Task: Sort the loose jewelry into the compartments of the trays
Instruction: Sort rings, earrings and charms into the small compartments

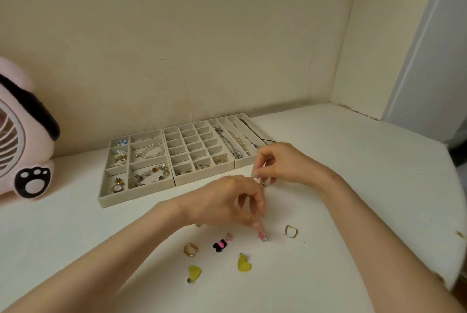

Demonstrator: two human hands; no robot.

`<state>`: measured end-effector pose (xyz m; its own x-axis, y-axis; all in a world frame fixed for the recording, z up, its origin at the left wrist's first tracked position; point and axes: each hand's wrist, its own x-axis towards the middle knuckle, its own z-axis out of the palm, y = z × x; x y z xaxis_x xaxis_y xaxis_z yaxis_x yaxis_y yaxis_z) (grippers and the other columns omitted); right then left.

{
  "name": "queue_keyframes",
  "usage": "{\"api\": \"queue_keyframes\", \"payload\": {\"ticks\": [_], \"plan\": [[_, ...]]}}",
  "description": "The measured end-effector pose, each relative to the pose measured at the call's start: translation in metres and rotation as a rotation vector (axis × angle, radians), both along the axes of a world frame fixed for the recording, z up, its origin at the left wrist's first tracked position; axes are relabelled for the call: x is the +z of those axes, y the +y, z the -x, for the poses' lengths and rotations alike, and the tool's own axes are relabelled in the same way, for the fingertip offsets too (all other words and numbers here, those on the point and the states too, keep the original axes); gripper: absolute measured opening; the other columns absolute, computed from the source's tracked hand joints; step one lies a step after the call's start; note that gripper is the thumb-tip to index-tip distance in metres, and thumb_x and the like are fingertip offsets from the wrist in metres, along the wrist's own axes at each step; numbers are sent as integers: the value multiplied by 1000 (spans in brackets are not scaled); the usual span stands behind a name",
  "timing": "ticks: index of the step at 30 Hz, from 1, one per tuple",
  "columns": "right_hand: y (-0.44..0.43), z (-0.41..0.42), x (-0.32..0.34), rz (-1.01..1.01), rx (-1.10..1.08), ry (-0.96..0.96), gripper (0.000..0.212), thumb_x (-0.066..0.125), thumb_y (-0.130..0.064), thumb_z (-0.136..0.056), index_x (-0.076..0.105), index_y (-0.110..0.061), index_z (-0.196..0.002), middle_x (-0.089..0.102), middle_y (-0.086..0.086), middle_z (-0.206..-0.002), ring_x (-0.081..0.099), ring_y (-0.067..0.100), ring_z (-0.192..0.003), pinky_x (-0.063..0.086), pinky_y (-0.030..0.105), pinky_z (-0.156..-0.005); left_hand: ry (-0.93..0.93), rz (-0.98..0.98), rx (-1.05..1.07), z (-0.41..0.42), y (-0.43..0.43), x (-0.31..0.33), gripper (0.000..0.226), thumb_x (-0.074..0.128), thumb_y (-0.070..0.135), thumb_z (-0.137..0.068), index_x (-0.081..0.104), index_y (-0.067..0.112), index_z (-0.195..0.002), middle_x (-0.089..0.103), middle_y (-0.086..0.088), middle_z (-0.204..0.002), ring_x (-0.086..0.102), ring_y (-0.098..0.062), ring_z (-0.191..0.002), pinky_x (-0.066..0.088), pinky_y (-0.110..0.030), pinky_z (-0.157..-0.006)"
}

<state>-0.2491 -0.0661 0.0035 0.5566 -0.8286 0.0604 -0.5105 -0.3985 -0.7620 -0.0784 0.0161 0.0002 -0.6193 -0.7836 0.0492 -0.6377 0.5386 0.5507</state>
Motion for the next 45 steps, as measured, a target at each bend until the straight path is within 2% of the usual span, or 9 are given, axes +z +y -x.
{"api": "queue_keyframes", "payload": {"ticks": [4, 6, 11, 15, 21, 28, 36, 40, 45], "plan": [[-1, 1, -2, -40, -56, -75, 8, 71, 0, -79, 64, -3, -77, 67, -3, -63, 68, 13, -57, 53, 21, -57, -92, 70, -76, 7, 4, -7, 22, 71, 35, -79, 64, 26, -98, 59, 8, -97, 42, 3, -88, 36, -12, -79], [-1, 0, -2, -59, -74, -104, 4, 72, 1, -79, 69, -1, -81, 68, 1, -67, 68, 13, -58, 54, 21, -59, -127, 117, -89, 9, 4, -12, 19, 69, 34, -82, 64, 24, -98, 57, 8, -97, 41, 6, -89, 31, -5, -76], [-1, -1, -2, -130, -69, -146, 10, 76, 4, -73, 73, -2, -81, 71, 3, -69, 69, 17, -59, 53, 19, -62, -130, 145, -81, 8, 5, -14, 12, 65, 29, -85, 64, 22, -94, 51, 16, -87, 42, 7, -81, 35, -10, -73], [1, -4, -2, -141, -81, -177, 14, 73, 6, -74, 74, -1, -86, 71, 6, -69, 68, 17, -57, 54, 19, -62, -53, 236, 86, -17, -4, 9, 5, 65, 21, -86, 66, 19, -90, 59, 15, -83, 52, 3, -75, 43, -13, -70], [7, -19, -5, -125, -98, -234, 11, 68, 4, -81, 71, -5, -87, 69, 7, -64, 69, 21, -61, 56, 24, -57, -66, 303, 598, -95, -50, 29, 2, 65, 19, -85, 64, 20, -84, 61, 11, -75, 54, -5, -68, 41, -22, -63], [5, -31, 4, -164, -111, -311, 13, 66, 9, -80, 72, 1, -89, 71, 15, -70, 71, 22, -63, 57, 22, -61, -275, 223, 684, -125, -77, 12, 5, 63, 26, -86, 61, 24, -83, 61, 9, -84, 57, -13, -82, 49, -31, -74], [-8, -71, 13, -48, -120, -203, 18, 74, 5, -75, 73, -13, -75, 69, -1, -72, 65, 7, -65, 54, 16, -62, -448, 109, 682, -117, -85, 6, 6, 61, 19, -86, 63, 22, -81, 62, 3, -86, 55, -14, -80, 41, -25, -69], [-18, -107, 13, 91, -108, -68, 11, 75, -5, -76, 76, -11, -85, 72, 2, -93, 64, 7, -85, 50, 20, -82, -449, 103, 722, -116, -85, 7, 4, 62, 21, -85, 61, 22, -82, 63, 3, -89, 56, -15, -83, 45, -28, -70], [-31, -144, 7, 165, -102, 52, 12, 76, -6, -76, 76, -11, -86, 73, 3, -96, 63, 9, -91, 47, 21, -86, -338, 154, 776, -130, -77, 11, 7, 64, 28, -83, 59, 24, -82, 65, 3, -92, 57, -16, -84, 49, -31, -76]]}}
